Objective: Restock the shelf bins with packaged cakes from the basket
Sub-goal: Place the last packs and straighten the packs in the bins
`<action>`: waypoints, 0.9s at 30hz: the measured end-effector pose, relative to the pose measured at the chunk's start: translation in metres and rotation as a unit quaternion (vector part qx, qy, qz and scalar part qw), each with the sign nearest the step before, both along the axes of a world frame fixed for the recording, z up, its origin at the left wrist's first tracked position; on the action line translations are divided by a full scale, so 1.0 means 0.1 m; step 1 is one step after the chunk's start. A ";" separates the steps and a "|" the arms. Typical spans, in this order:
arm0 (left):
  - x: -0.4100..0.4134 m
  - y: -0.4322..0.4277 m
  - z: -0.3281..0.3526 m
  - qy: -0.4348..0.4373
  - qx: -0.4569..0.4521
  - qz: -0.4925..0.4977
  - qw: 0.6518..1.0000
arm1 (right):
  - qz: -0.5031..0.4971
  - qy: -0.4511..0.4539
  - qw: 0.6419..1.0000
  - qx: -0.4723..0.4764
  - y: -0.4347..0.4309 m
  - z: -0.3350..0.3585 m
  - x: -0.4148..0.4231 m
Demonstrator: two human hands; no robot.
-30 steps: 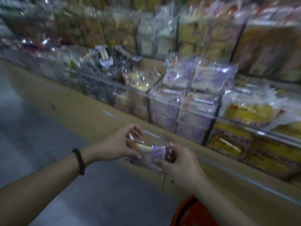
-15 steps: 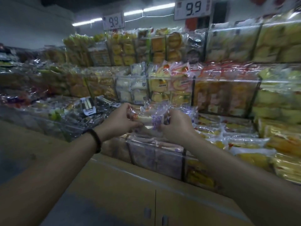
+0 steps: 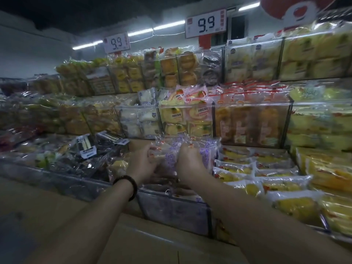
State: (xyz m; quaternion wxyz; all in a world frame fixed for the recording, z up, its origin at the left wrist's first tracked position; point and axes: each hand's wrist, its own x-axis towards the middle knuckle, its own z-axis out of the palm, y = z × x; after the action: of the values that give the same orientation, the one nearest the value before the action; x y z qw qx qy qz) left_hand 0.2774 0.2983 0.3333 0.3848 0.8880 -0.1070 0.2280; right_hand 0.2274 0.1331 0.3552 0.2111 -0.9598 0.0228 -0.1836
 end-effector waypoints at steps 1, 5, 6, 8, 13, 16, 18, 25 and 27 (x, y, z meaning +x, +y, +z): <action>0.03 0.01 -0.01 -0.011 0.003 0.008 1.000 | 0.001 -0.003 1.000 -0.010 0.00 0.00 0.00; 0.07 0.04 -0.05 -0.013 0.035 0.031 0.999 | 0.021 0.018 0.997 0.074 -0.03 0.08 0.00; 0.04 0.03 -0.05 -0.001 0.036 0.035 0.999 | 0.019 0.025 0.993 0.118 -0.05 0.08 0.03; -0.04 -0.01 -0.06 0.008 0.039 0.036 0.999 | 0.047 0.037 0.990 0.126 -0.10 0.13 0.02; -0.31 -0.27 -0.10 0.025 0.020 -0.027 0.999 | 0.092 0.035 0.990 0.103 -0.39 0.29 -0.17; -0.30 -0.38 -0.19 0.022 0.075 -0.042 0.996 | 0.124 0.059 0.987 -0.079 -0.54 0.32 -0.33; -0.24 -0.39 -0.24 0.024 0.080 -0.039 0.996 | 0.116 0.083 0.962 -0.232 -0.60 0.30 -0.36; -0.19 -0.45 -0.26 0.019 0.084 -0.020 0.996 | 0.106 0.163 0.950 -0.247 -0.57 0.19 -0.37; -0.19 -0.45 -0.21 0.033 0.087 -0.011 0.996 | 0.139 0.160 0.962 -0.173 -0.62 0.27 -0.39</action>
State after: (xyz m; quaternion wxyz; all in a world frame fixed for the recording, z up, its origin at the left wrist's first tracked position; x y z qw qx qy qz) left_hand 0.2583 0.2533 0.3123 0.3120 0.9238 -0.1236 0.1843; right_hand 0.1884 0.0716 0.3826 0.0587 -0.9922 -0.1095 0.0024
